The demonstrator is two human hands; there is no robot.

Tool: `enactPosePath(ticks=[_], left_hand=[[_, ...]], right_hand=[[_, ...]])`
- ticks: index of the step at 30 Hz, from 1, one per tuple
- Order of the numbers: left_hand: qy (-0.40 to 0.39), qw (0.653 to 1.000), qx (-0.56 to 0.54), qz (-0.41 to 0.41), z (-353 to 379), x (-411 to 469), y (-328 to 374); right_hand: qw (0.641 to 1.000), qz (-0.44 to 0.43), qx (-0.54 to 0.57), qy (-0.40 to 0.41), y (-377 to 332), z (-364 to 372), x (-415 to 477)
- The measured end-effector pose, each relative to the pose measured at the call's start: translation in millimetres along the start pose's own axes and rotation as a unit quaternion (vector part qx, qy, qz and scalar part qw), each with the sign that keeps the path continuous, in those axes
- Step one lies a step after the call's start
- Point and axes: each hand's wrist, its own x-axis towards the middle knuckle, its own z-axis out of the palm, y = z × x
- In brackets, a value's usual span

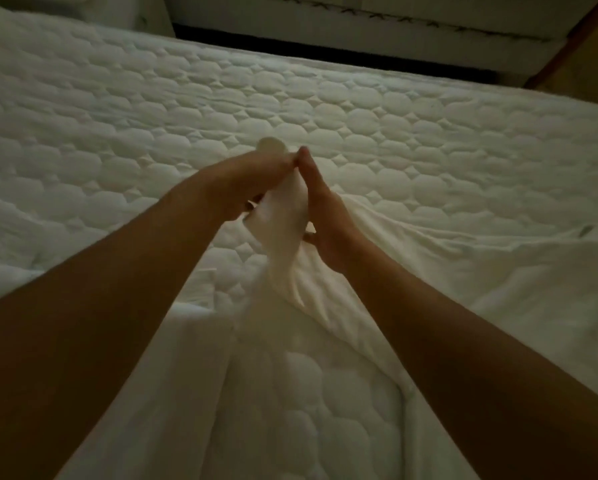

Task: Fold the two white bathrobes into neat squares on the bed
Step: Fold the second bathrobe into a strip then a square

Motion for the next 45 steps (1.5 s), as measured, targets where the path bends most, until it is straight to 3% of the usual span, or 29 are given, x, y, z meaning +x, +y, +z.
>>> enactPosePath(ticks=[4, 6, 9, 13, 15, 17, 19, 20, 22, 23, 25, 27, 29, 31, 35, 37, 39, 42, 45], left_hand=[[-0.093, 0.990, -0.104, 0.038, 18, -34, 41], [-0.102, 0.981, -0.148, 0.079, 34, -47, 54], [-0.102, 0.970, -0.166, 0.144, 81, -66, 74], [-0.136, 0.941, -0.256, 0.175, 147, -84, 91], [-0.105, 0.928, -0.292, 0.205, 176, -88, 94], [-0.039, 0.941, -0.226, 0.250, 205, -87, 89], [0.018, 0.956, -0.039, 0.289, 237, -82, 70], [0.025, 0.952, 0.080, 0.294, 252, -80, 56], [-0.003, 0.919, 0.280, 0.279, 277, -74, 24], [-0.012, 0.897, 0.346, 0.274, 288, -71, 10], [-0.021, 0.861, 0.425, 0.279, 309, -64, -9], [-0.017, 0.834, 0.468, 0.292, 322, -59, -20], [-0.003, 0.813, 0.499, 0.300, 329, -51, -35], [0.001, 0.818, 0.497, 0.288, 327, -42, -54], [0.004, 0.840, 0.472, 0.268, 327, -31, -81], [-0.027, 0.842, 0.483, 0.241, 327, -28, -65], [-0.008, 0.838, 0.494, 0.231, 324, -28, -35], [0.078, 0.827, 0.476, 0.289, 325, -13, -9], [0.071, 0.840, 0.419, 0.337, 329, 10, -40]], right_hand=[[0.995, -0.044, 0.084, -0.008, -23, -37, -27], [0.991, -0.051, 0.121, -0.034, -36, -62, -48], [0.993, -0.064, 0.087, -0.045, -46, -109, -84], [0.996, -0.035, 0.064, 0.057, -26, -186, -131], [0.990, -0.025, 0.081, 0.110, -10, -232, -155], [0.985, 0.000, 0.076, 0.155, 9, -280, -178], [0.967, 0.065, 0.036, 0.244, 39, -331, -199], [0.943, 0.103, -0.023, 0.317, 54, -352, -209], [0.847, 0.150, -0.216, 0.463, 80, -379, -223], [0.807, 0.132, -0.297, 0.493, 90, -382, -225], [0.814, 0.065, -0.375, 0.439, 106, -373, -220], [0.823, 0.040, -0.468, 0.319, 126, -352, -201], [0.788, 0.016, -0.561, 0.252, 148, -340, -178], [0.764, 0.002, -0.600, 0.238, 166, -343, -160], [0.781, -0.006, -0.573, 0.247, 196, -361, -143], [0.779, -0.009, -0.575, 0.251, 194, -363, -142], [0.777, -0.004, -0.572, 0.263, 180, -358, -140], [0.770, -0.049, -0.555, 0.309, 162, -351, -125], [0.793, -0.009, -0.560, 0.241, 173, -355, -103]])
